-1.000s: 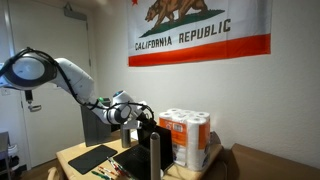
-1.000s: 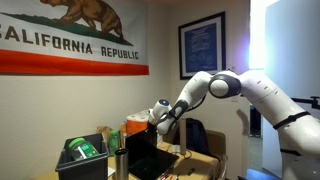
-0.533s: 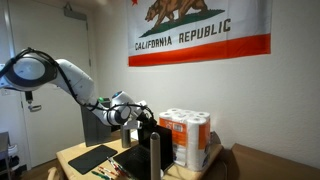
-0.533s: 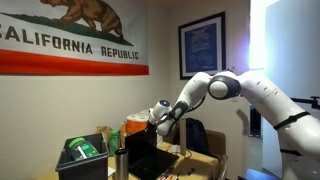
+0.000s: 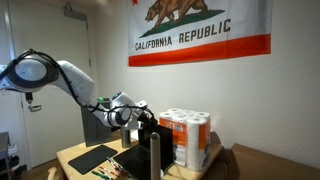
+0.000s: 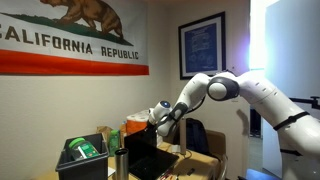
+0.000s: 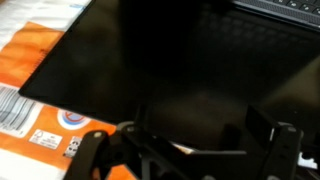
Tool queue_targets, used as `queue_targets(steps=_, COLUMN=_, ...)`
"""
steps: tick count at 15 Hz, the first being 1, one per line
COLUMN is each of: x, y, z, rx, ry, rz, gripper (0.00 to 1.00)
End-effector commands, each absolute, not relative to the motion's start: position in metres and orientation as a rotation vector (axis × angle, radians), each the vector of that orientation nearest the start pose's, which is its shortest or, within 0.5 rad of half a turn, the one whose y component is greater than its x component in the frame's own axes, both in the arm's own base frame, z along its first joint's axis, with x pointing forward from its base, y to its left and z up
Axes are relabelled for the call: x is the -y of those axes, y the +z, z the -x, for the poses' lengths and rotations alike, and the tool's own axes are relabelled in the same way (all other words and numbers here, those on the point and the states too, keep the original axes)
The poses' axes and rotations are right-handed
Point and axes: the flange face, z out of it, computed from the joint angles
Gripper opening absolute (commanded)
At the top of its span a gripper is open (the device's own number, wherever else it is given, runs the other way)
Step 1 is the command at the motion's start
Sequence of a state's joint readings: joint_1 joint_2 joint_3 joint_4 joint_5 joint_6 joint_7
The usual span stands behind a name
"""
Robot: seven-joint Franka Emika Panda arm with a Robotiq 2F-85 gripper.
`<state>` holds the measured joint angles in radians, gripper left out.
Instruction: Open the laptop lid
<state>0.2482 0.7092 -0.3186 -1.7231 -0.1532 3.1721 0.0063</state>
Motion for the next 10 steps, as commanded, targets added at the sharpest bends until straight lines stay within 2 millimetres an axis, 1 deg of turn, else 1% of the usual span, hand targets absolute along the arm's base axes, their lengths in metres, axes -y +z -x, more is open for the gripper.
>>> queue_targets(steps=1, x=0.000, y=0.294, z=-0.731, rx=0.349, ry=-1.344, rz=3.093, gripper=1.00)
queue_targets(steps=4, x=0.001, y=0.299, z=-0.718, rx=0.333, ry=-1.237, rz=3.112, gripper=1.00)
queue_targets(steps=10, x=0.007, y=0.315, z=-0.695, rx=0.291, ry=-1.124, rz=3.125, gripper=1.00)
